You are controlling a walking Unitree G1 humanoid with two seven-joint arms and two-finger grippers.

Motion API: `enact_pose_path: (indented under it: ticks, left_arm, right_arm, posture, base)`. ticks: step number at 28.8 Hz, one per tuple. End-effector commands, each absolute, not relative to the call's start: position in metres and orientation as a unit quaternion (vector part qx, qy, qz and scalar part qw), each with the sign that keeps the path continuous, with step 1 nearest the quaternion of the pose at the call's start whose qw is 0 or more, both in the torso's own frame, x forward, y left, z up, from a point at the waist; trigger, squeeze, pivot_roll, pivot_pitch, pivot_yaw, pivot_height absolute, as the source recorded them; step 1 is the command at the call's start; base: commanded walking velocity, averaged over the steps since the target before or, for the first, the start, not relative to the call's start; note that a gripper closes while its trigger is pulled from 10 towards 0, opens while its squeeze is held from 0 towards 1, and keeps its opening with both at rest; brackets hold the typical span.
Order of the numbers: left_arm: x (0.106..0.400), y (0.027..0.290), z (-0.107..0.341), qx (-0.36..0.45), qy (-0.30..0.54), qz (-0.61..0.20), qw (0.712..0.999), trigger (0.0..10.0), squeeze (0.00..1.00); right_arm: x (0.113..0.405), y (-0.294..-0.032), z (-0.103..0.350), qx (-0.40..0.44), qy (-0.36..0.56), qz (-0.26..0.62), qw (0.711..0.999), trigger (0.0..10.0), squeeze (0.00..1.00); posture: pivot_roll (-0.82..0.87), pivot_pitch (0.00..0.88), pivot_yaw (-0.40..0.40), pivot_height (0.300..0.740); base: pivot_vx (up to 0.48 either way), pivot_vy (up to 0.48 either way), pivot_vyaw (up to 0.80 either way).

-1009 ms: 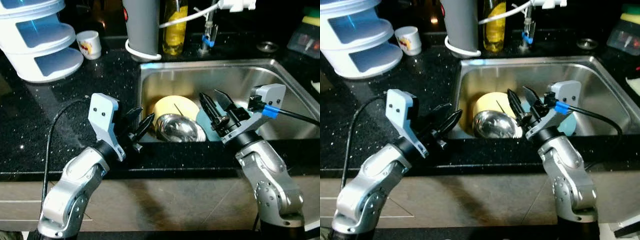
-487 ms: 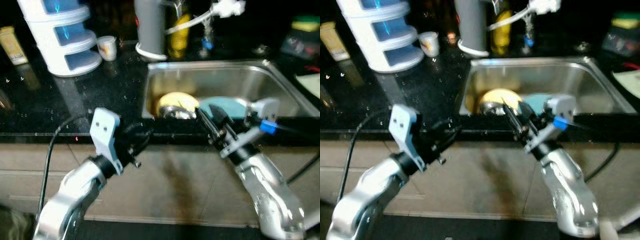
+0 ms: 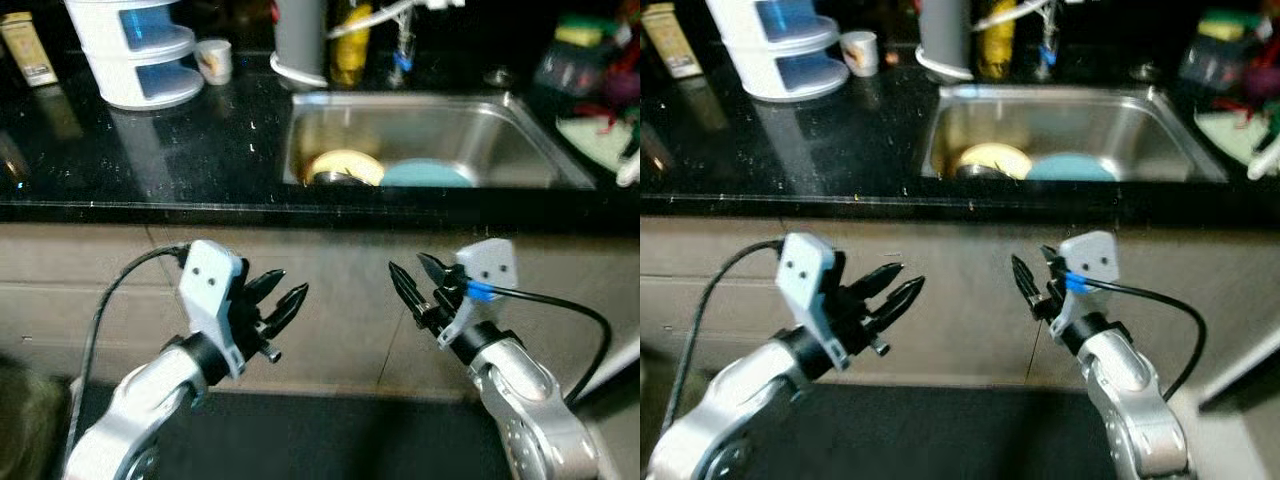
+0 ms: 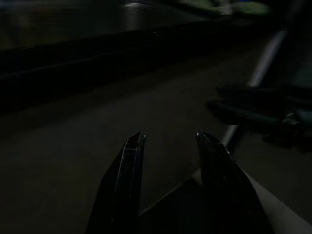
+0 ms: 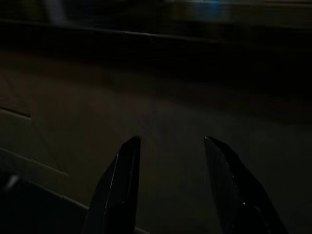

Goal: Kitchen organization

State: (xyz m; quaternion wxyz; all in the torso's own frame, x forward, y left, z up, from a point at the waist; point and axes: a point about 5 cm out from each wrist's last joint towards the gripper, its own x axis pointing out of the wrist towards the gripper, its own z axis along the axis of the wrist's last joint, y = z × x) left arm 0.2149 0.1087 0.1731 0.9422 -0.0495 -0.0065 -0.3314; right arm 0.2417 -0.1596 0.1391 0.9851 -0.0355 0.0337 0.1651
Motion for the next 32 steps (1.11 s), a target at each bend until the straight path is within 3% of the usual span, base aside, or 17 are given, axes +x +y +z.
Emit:
enact_pose_path:
  ticks: [1, 9, 20, 32]
  left_arm:
    - [0.211, 0.107, 0.171, -0.050, 0.000, -0.334, 0.941, 10.0, 0.00]
    - [0.211, 0.106, 0.166, -0.061, 0.008, -0.334, 0.940, 10.0, 0.00]
    - [0.206, 0.106, 0.164, -0.072, 0.010, -0.332, 0.941, 10.0, 0.00]
    - [0.195, 0.108, 0.162, -0.077, 0.014, -0.321, 0.944, 10.0, 0.00]
  right_arm:
    - [0.233, -0.140, 0.128, -0.034, 0.061, 0.186, 0.980, 10.0, 0.00]
    - [0.232, -0.136, 0.127, -0.056, 0.054, 0.187, 0.979, 10.0, 0.00]
    - [0.230, -0.132, 0.127, -0.102, 0.048, 0.203, 0.973, 10.0, 0.00]
    - [0.227, -0.131, 0.125, -0.151, 0.052, 0.209, 0.965, 10.0, 0.00]
  posture:
    - [-0.03, 0.000, -0.008, 0.740]
    - [-0.04, 0.000, -0.005, 0.740]
    - [-0.04, 0.000, -0.007, 0.740]
    - [-0.03, 0.000, -0.010, 0.740]
  base:
    - [-0.356, 0.000, -0.60]
    - [-0.357, 0.000, -0.78]
    - [-0.340, 0.000, 0.00]
    - [0.000, 0.000, 0.00]
